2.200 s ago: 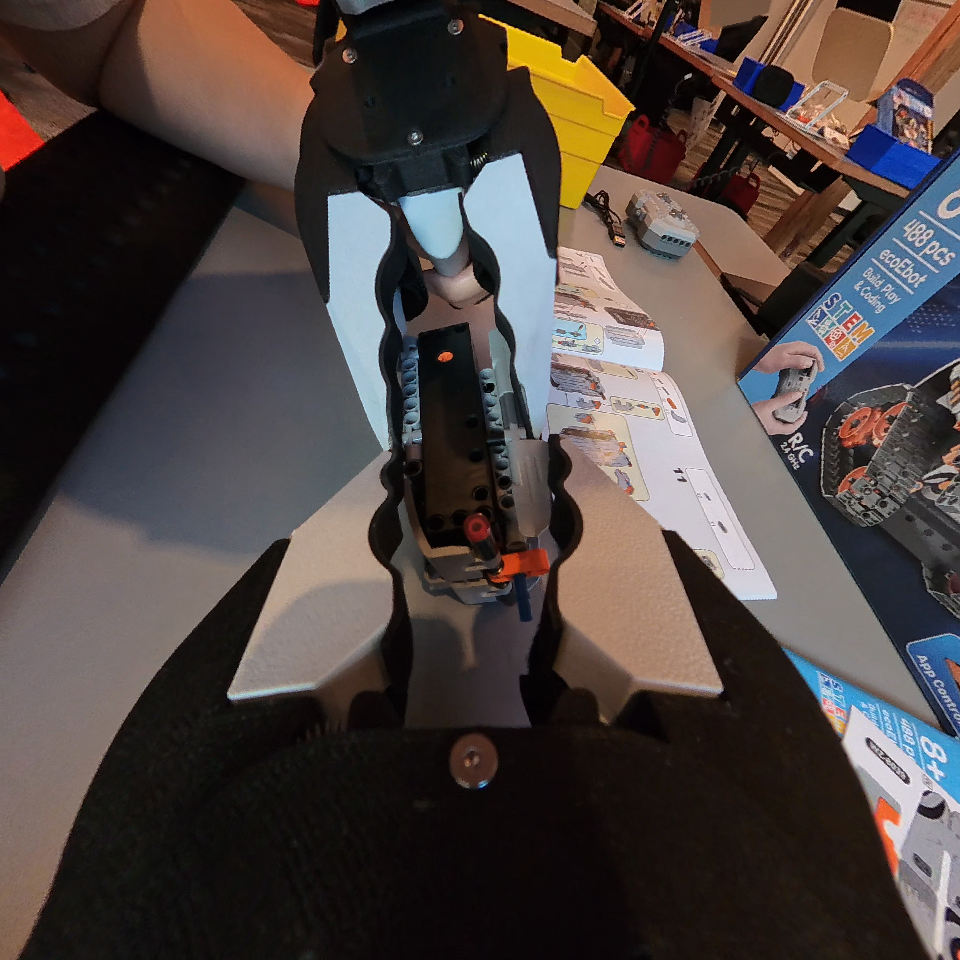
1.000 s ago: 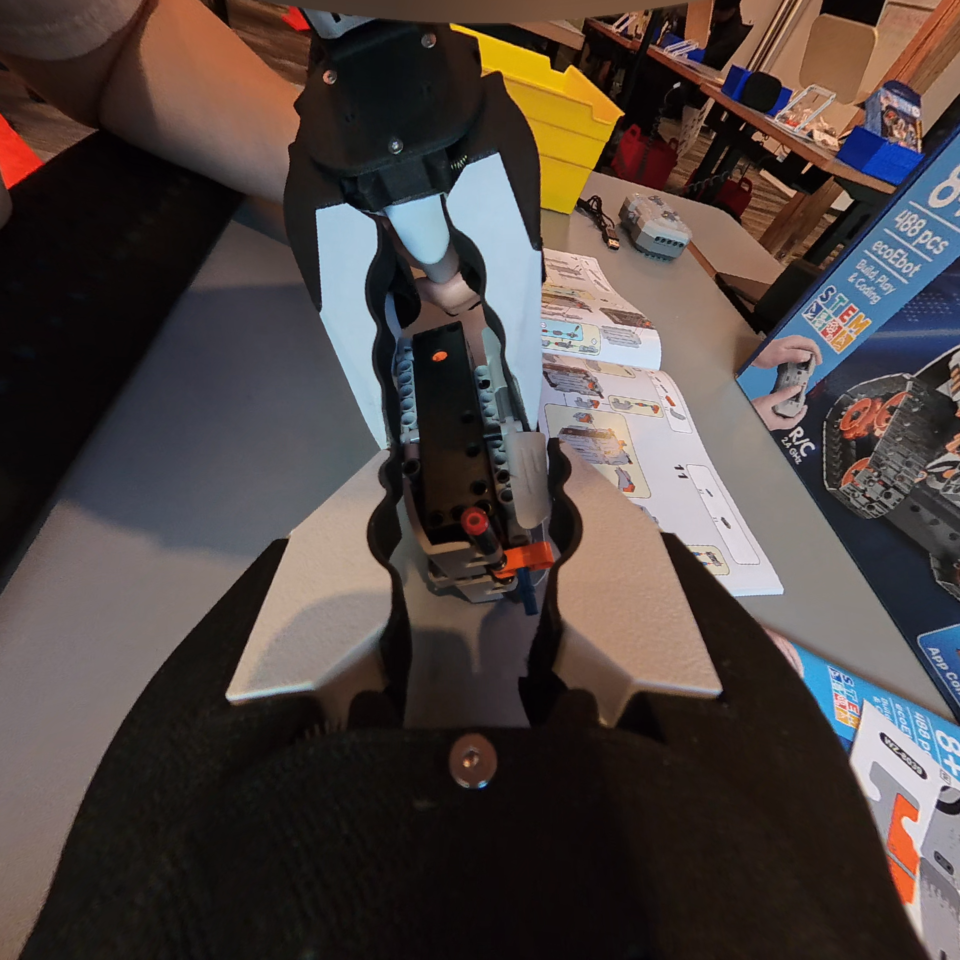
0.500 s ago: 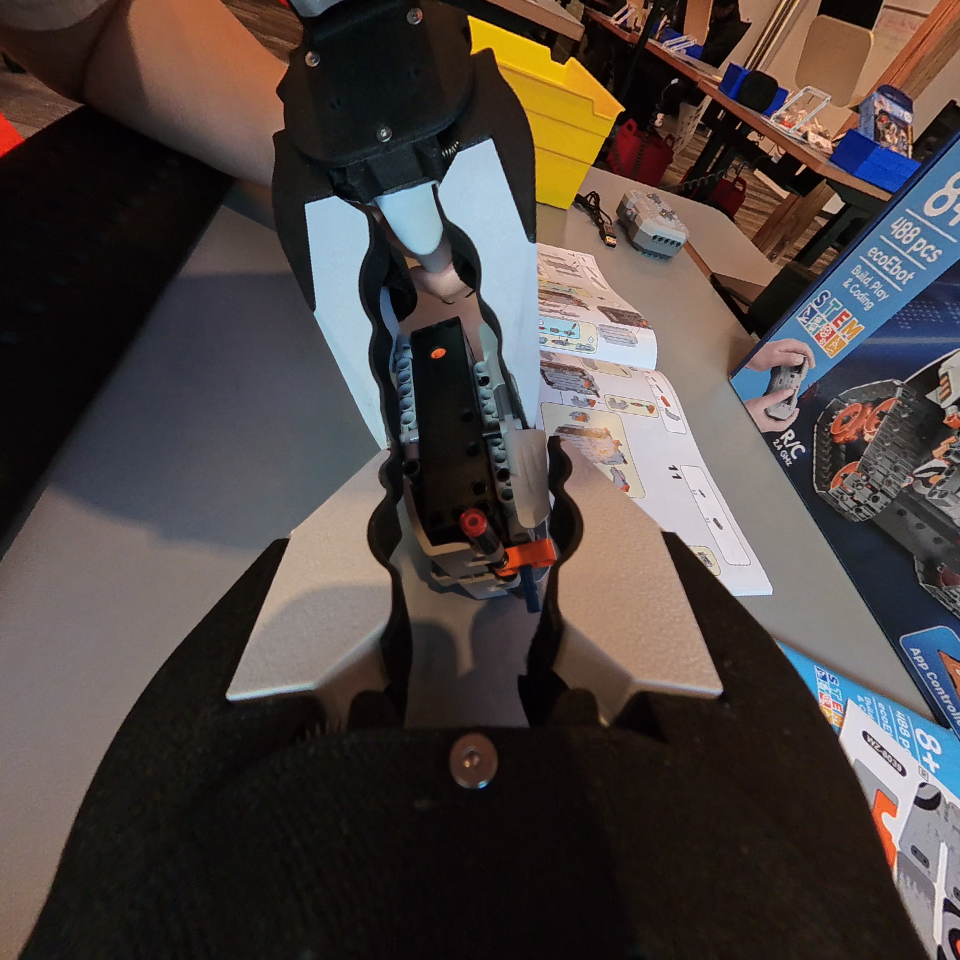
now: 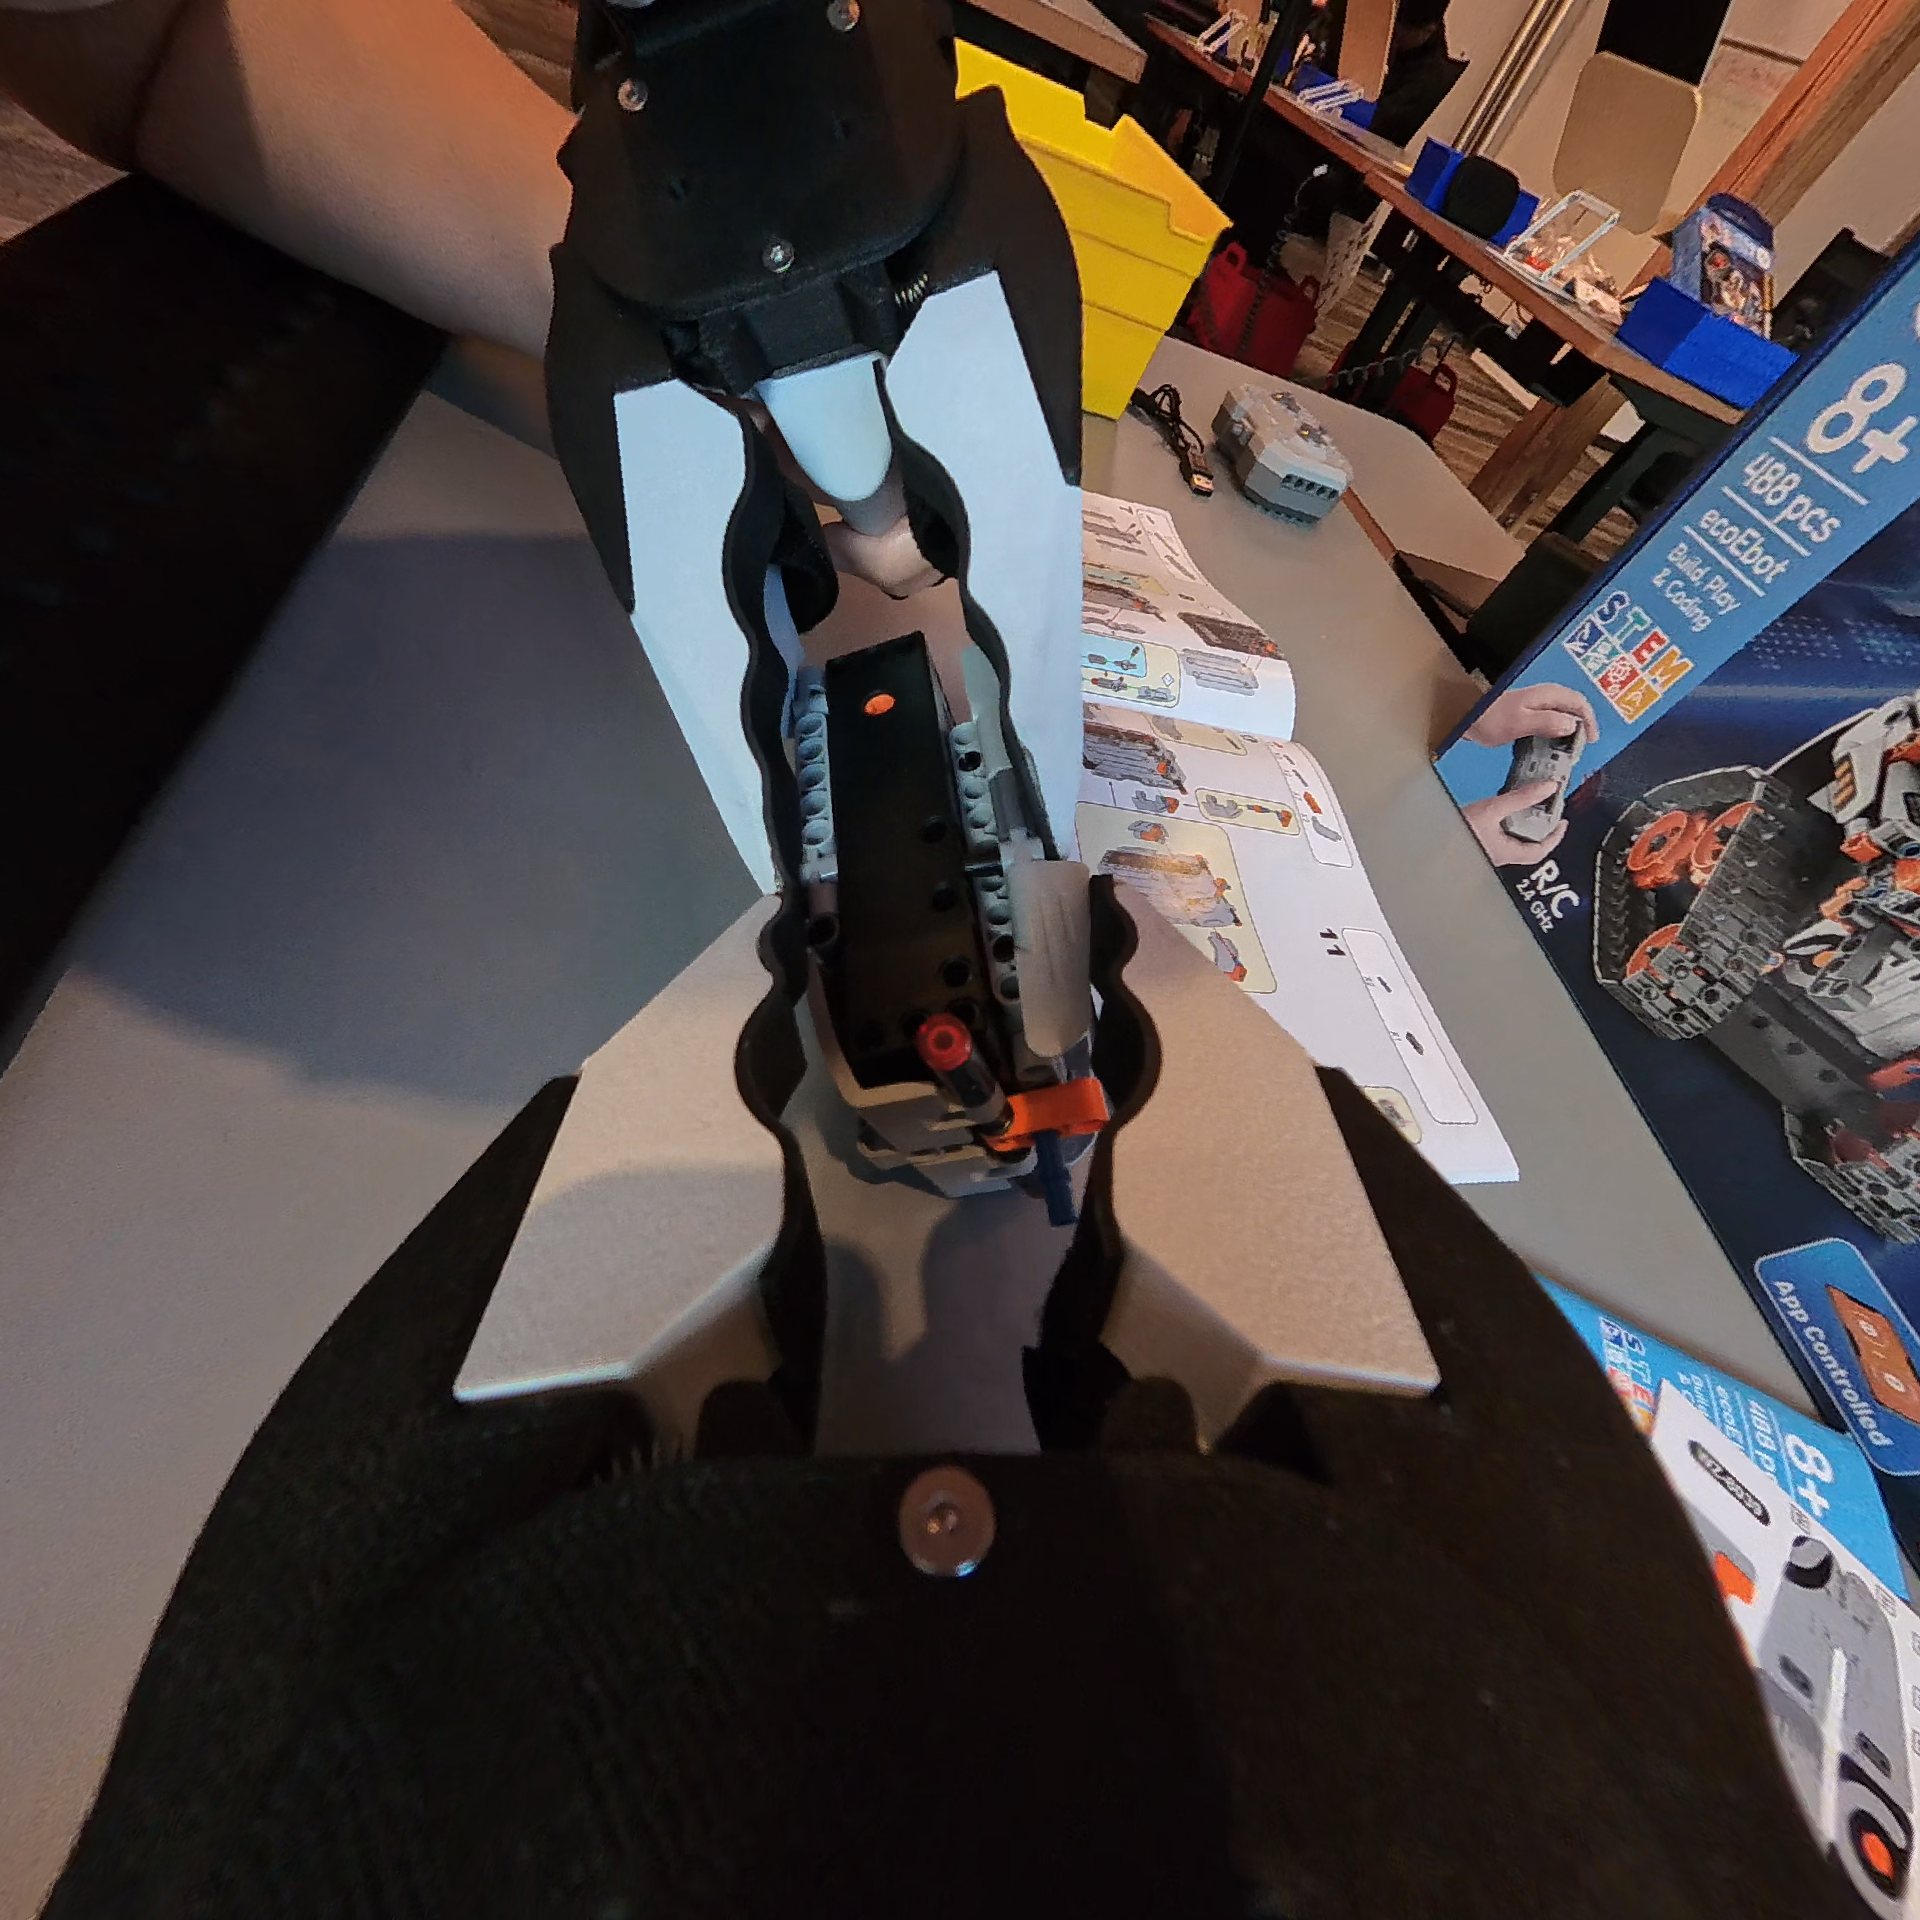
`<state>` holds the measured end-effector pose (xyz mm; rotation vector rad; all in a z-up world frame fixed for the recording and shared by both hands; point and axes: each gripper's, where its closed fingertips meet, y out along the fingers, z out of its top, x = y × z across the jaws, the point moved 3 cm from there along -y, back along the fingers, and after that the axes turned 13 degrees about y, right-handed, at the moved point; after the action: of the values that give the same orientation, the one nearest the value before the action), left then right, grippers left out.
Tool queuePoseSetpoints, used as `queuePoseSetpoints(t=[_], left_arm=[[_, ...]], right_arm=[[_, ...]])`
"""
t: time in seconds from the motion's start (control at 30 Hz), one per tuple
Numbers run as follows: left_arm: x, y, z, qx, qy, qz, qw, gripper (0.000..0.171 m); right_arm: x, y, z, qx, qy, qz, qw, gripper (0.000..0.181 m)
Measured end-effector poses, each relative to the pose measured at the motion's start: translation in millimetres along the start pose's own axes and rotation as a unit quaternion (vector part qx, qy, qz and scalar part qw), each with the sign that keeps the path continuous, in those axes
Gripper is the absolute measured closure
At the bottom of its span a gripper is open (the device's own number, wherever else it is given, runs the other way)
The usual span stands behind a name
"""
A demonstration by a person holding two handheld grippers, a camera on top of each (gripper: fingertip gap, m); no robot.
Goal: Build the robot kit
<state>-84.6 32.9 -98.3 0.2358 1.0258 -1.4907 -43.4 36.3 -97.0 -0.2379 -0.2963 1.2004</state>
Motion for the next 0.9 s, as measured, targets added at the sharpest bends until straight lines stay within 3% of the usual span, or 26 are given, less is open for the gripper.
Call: queuePoseSetpoints(t=[0.9], left_arm=[[1.3, 1.4, 0.2, -0.008, 0.038, 0.029, 0.999, 0.125]], right_arm=[[0.2, 0.5, -0.4, -0.003, -0.006, -0.003, 1.000, 0.129]])
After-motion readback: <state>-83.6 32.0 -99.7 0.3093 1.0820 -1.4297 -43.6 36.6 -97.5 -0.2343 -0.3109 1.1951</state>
